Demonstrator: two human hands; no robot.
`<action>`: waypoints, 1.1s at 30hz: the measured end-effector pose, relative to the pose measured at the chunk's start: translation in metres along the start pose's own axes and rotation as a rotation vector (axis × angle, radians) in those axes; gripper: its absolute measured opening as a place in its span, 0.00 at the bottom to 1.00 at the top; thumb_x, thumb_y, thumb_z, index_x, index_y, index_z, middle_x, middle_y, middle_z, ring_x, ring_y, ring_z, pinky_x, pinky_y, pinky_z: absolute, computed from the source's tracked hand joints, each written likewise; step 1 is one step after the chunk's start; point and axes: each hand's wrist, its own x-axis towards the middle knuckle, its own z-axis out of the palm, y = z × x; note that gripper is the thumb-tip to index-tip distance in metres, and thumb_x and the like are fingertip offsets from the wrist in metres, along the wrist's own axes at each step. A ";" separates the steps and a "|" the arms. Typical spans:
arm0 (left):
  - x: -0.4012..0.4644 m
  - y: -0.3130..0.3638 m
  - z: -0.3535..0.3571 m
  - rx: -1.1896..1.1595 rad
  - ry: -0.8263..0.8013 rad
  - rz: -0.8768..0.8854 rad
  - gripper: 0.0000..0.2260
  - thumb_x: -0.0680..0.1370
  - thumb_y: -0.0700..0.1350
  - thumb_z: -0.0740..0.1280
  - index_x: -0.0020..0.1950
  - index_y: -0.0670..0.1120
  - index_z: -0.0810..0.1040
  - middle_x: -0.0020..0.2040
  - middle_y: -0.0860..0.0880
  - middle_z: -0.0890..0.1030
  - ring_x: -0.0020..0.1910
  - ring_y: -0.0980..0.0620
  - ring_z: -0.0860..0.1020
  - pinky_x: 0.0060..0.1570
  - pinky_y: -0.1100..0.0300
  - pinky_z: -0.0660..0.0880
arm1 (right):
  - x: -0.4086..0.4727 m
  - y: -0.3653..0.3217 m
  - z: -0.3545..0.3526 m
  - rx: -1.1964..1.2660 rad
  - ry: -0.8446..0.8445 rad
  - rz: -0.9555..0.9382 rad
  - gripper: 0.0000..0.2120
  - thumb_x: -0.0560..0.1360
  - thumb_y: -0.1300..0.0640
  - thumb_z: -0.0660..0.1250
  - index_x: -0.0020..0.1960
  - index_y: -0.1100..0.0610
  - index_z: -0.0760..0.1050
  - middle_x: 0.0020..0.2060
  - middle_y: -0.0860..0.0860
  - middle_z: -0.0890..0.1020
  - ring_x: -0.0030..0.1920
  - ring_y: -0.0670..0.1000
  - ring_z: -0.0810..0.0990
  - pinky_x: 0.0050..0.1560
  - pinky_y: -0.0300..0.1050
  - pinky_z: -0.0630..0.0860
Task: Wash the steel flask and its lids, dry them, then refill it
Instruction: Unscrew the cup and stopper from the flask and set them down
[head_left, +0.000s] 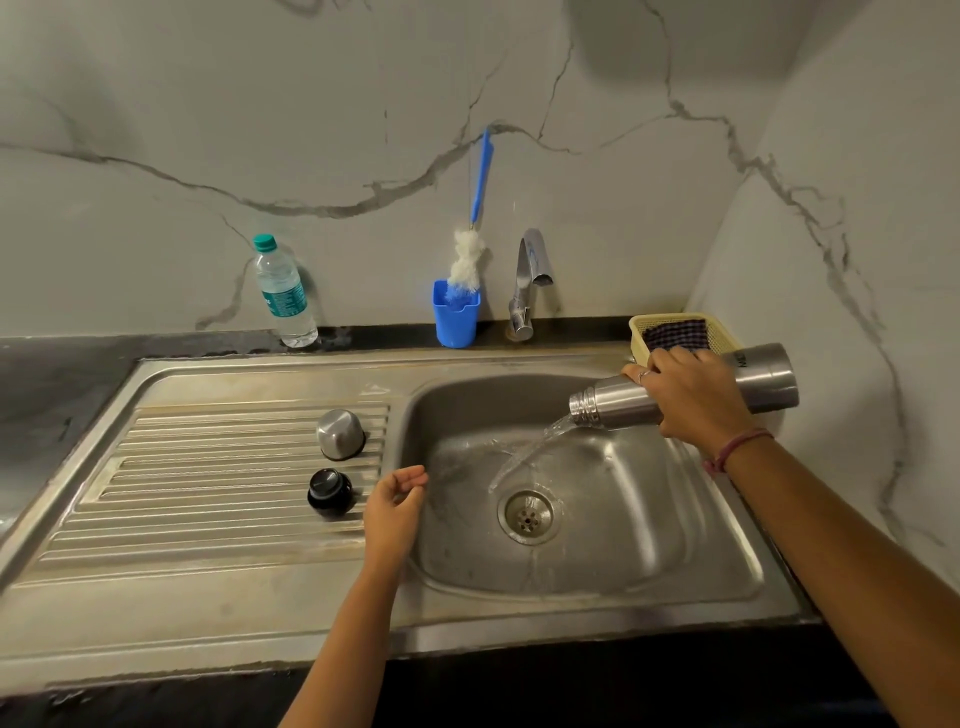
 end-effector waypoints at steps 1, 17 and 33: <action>-0.001 0.000 0.000 -0.002 0.000 0.000 0.10 0.78 0.34 0.67 0.54 0.46 0.81 0.50 0.49 0.84 0.51 0.50 0.81 0.60 0.49 0.77 | 0.001 -0.001 -0.001 -0.020 0.008 -0.015 0.27 0.70 0.54 0.71 0.68 0.48 0.68 0.53 0.48 0.77 0.53 0.50 0.74 0.49 0.43 0.69; -0.002 0.002 -0.001 -0.013 -0.004 -0.003 0.09 0.78 0.34 0.67 0.53 0.47 0.81 0.49 0.49 0.83 0.51 0.49 0.81 0.61 0.49 0.77 | 0.019 -0.013 -0.009 -0.180 0.034 -0.173 0.20 0.71 0.55 0.70 0.62 0.49 0.74 0.50 0.51 0.78 0.52 0.54 0.76 0.54 0.48 0.70; -0.006 0.003 0.004 0.001 0.012 0.014 0.10 0.78 0.33 0.67 0.57 0.42 0.81 0.50 0.48 0.83 0.49 0.51 0.80 0.60 0.49 0.76 | 0.023 -0.006 -0.016 -0.236 0.101 -0.335 0.21 0.72 0.58 0.70 0.64 0.49 0.72 0.55 0.52 0.77 0.57 0.55 0.75 0.64 0.53 0.67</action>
